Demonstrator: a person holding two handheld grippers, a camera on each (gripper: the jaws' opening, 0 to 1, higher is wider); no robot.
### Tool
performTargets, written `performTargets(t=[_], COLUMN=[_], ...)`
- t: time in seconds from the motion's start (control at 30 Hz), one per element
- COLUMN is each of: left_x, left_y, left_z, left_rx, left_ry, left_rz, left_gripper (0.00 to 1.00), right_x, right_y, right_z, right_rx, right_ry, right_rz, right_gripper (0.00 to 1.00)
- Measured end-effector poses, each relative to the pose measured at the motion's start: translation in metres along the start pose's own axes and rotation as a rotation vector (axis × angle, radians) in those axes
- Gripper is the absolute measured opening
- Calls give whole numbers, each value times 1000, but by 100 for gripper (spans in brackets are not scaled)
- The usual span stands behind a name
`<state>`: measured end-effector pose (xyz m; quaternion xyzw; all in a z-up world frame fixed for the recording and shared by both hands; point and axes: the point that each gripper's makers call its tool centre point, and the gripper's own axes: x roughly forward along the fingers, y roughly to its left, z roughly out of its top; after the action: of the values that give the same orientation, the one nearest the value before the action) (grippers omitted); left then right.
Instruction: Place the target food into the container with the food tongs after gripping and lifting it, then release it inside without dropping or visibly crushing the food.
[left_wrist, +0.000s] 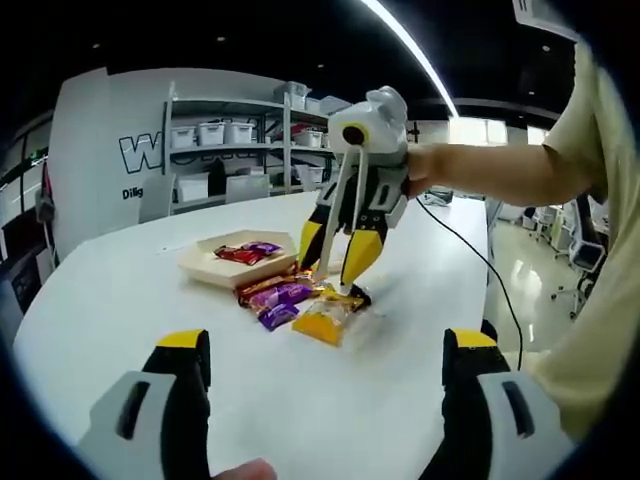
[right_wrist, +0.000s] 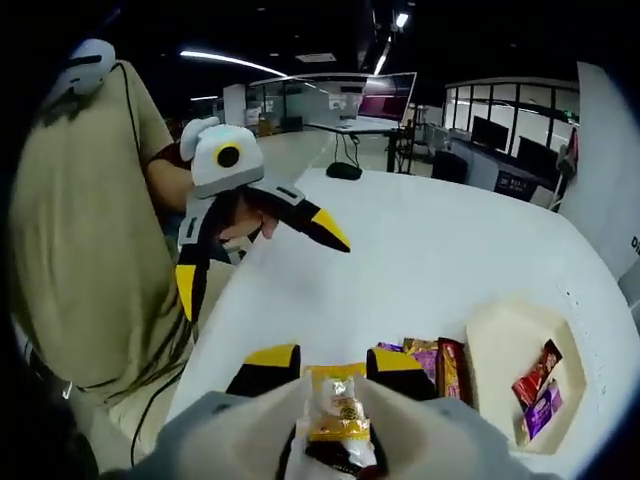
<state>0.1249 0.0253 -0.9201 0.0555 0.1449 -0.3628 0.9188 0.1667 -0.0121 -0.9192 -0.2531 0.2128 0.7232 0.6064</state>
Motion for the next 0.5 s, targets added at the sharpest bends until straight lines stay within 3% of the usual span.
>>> performTargets(t=[0.5], left_x=[0], left_y=[1], left_z=[-4], left_rx=[-6], left_ry=[4], left_rz=[0], left_gripper=[94], right_x=[12], right_y=[2], right_z=[-11], right_rx=[-52], right_ry=[24], right_rz=[19], right_gripper=[22])
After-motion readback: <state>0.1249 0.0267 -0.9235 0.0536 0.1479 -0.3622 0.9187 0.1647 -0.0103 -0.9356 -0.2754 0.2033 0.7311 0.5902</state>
